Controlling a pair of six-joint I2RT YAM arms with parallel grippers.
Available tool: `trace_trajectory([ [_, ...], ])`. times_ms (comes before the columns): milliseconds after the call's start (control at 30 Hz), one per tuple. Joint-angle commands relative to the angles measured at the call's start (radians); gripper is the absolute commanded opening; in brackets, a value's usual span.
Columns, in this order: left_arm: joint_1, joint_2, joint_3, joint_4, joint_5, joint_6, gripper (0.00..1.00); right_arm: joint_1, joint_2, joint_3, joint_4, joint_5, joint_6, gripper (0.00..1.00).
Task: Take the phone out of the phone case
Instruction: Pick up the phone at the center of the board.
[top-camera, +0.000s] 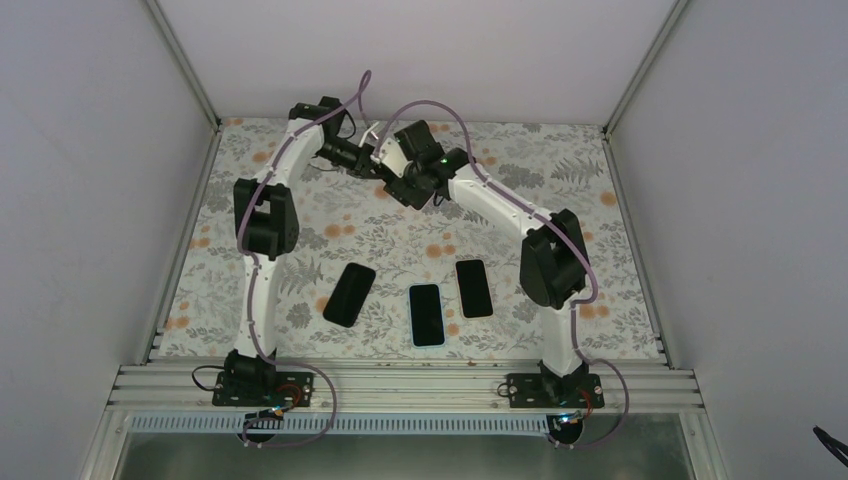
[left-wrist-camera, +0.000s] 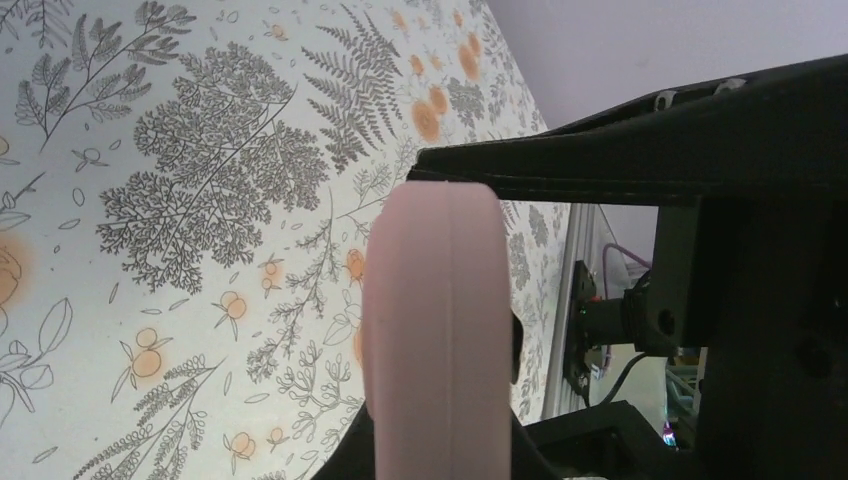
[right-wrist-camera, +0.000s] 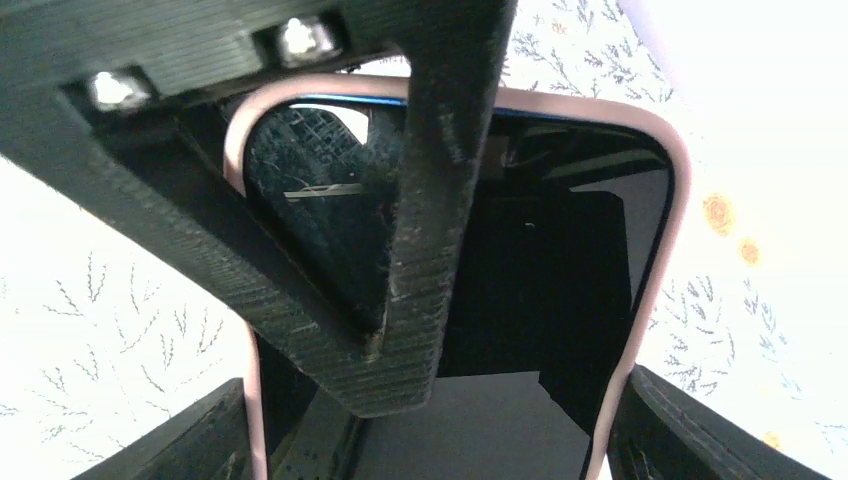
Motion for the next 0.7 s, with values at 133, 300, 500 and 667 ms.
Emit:
trace_trajectory([
  [133,0.000,-0.141,-0.022,-0.016,0.057,0.123,0.02,-0.001,-0.125,-0.034,-0.052,-0.166,-0.065,1.00],
  [300,-0.002,-0.271,-0.027,-0.016,-0.005,0.272,0.02,-0.073,-0.349,-0.231,-0.098,-0.352,-0.110,1.00],
  [500,-0.016,-0.544,-0.306,0.065,-0.068,0.574,0.02,-0.293,-0.520,-0.304,-0.230,-0.783,-0.242,0.97],
  [667,-0.029,-0.782,-0.639,0.386,-0.126,0.552,0.02,-0.375,-0.510,-0.296,-0.303,-0.928,-0.325,0.85],
])
